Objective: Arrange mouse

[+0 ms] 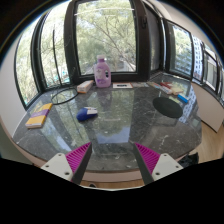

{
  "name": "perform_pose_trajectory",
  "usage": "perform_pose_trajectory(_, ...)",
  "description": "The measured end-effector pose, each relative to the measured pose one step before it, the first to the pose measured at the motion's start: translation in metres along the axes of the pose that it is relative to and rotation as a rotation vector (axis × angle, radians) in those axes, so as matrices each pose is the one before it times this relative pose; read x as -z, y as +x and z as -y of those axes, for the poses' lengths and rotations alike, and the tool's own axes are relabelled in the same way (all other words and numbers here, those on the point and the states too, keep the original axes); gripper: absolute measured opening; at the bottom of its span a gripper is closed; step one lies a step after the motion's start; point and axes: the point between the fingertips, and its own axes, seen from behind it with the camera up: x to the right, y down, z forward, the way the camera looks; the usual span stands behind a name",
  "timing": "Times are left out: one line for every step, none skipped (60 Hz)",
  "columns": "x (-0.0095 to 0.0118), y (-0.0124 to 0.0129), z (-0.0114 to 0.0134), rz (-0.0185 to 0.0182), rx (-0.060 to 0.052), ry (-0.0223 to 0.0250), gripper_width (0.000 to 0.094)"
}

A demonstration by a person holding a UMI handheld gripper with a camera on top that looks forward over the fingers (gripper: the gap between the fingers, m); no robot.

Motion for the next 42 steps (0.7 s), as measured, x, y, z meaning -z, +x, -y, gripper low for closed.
perform_pose_trajectory(-0.00764,-0.01137,0.00134,0.01418,0.0022,0.00355,0.0857)
perform_pose_trajectory(-0.00752,-0.01116,0.00182,0.01442,0.0018,0.00417,0.0856)
perform_pose_trajectory(-0.00842,-0.01113,0.00195,0.01479,0.0026,0.00401,0.0857)
perform_pose_trajectory(-0.00841,-0.01096,0.00217,0.01485,0.0035,0.00386,0.0856)
perform_pose_trajectory(-0.00892,-0.00995,0.00227,0.01326,0.0040,0.00285,0.0856)
perform_pose_trajectory(-0.00886,-0.00875,0.00251,0.01014,0.0036,0.00327,0.0859)
perform_pose_trajectory(-0.00926,-0.00745,0.00315,0.00671,0.0032,0.00611,0.0860)
perform_pose_trajectory(-0.00980,-0.00761,0.00338,0.00510,0.0031,0.00706,0.0859)
perform_pose_trajectory(-0.00982,-0.00753,0.00253,0.00525,0.0043,0.00414,0.0857)
perform_pose_trajectory(-0.00958,-0.00691,0.00199,0.00418,0.0045,0.00013,0.0856)
perform_pose_trajectory(-0.00925,-0.00629,0.00201,0.00316,0.0030,-0.00105,0.0857)
perform_pose_trajectory(-0.00907,-0.00548,0.00262,0.00140,0.0016,0.00052,0.0857)
perform_pose_trajectory(-0.00890,-0.00470,0.00313,-0.00049,-0.0015,0.00234,0.0860)
perform_pose_trajectory(-0.00881,-0.00421,0.00315,-0.00272,-0.0030,0.00272,0.0859)
perform_pose_trajectory(-0.00881,-0.00348,0.00242,-0.00456,-0.0038,0.00011,0.0859)
perform_pose_trajectory(-0.00788,-0.00461,0.00329,-0.00722,-0.0051,-0.00213,0.0856)
perform_pose_trajectory(-0.00779,-0.00281,0.00264,-0.00472,-0.0031,-0.00032,0.0857)
perform_pose_trajectory(-0.00797,-0.00285,0.00277,-0.00544,-0.0040,-0.00025,0.0856)
perform_pose_trajectory(-0.00744,-0.00193,0.00253,-0.00685,-0.0046,0.00041,0.0858)
perform_pose_trajectory(-0.00764,-0.00121,0.00236,-0.00842,-0.0046,0.00007,0.0857)
perform_pose_trajectory(-0.00641,0.00439,0.00127,-0.00532,-0.0038,-0.00111,0.0857)
perform_pose_trajectory(-0.00829,-0.00575,0.00181,-0.01022,-0.0038,-0.00429,0.0855)
perform_pose_trajectory(-0.00632,-0.00181,0.00024,-0.00670,-0.0033,-0.00665,0.0858)
perform_pose_trajectory(-0.00620,-0.00127,0.00035,-0.00605,-0.0039,-0.00640,0.0856)
perform_pose_trajectory(-0.00589,-0.00077,0.00055,-0.00754,-0.0046,-0.00545,0.0856)
perform_pose_trajectory(-0.00557,0.00004,0.00077,-0.01004,-0.0047,-0.00478,0.0856)
perform_pose_trajectory(-0.00480,0.00195,0.00048,-0.00772,-0.0042,-0.00454,0.0855)
perform_pose_trajectory(-0.00484,-0.00063,-0.00013,-0.00769,-0.0030,-0.00659,0.0853)
perform_pose_trajectory(-0.00448,-0.00098,-0.00002,-0.00463,-0.0021,-0.00693,0.0854)
perform_pose_trajectory(-0.00426,0.00067,-0.00003,-0.00904,-0.0035,-0.00781,0.0860)
perform_pose_trajectory(-0.00420,0.00138,0.00078,-0.01312,-0.0022,-0.00375,0.0863)
perform_pose_trajectory(-0.00114,0.00187,0.00135,-0.00566,-0.0015,-0.00333,0.0862)
perform_pose_trajectory(-0.00327,-0.00012,0.00155,-0.00668,-0.0023,-0.00029,0.0861)
perform_pose_trajectory(-0.00402,-0.00006,0.00183,-0.00518,-0.0015,0.00130,0.0858)
perform_pose_trajectory(-0.00303,-0.00047,0.00184,-0.00452,-0.0011,0.00270,0.0855)
perform_pose_trajectory(-0.00266,-0.00039,0.00213,-0.00491,-0.0002,0.00172,0.0854)
perform_pose_trajectory(-0.00258,-0.00055,0.00162,-0.00480,-0.0004,-0.00030,0.0854)
perform_pose_trajectory(-0.00247,-0.00060,0.00181,-0.00428,-0.0003,-0.00032,0.0853)
perform_pose_trajectory(-0.00260,-0.00083,0.00203,-0.00343,0.0012,0.00084,0.0849)
perform_pose_trajectory(-0.00206,-0.00022,0.00274,-0.00302,0.0037,-0.00159,0.0849)
perform_pose_trajectory(-0.00316,-0.00054,0.00182,-0.00200,0.0026,0.00121,0.0846)
perform_pose_trajectory(-0.00294,-0.00101,0.00168,-0.00242,0.0039,0.00095,0.0843)
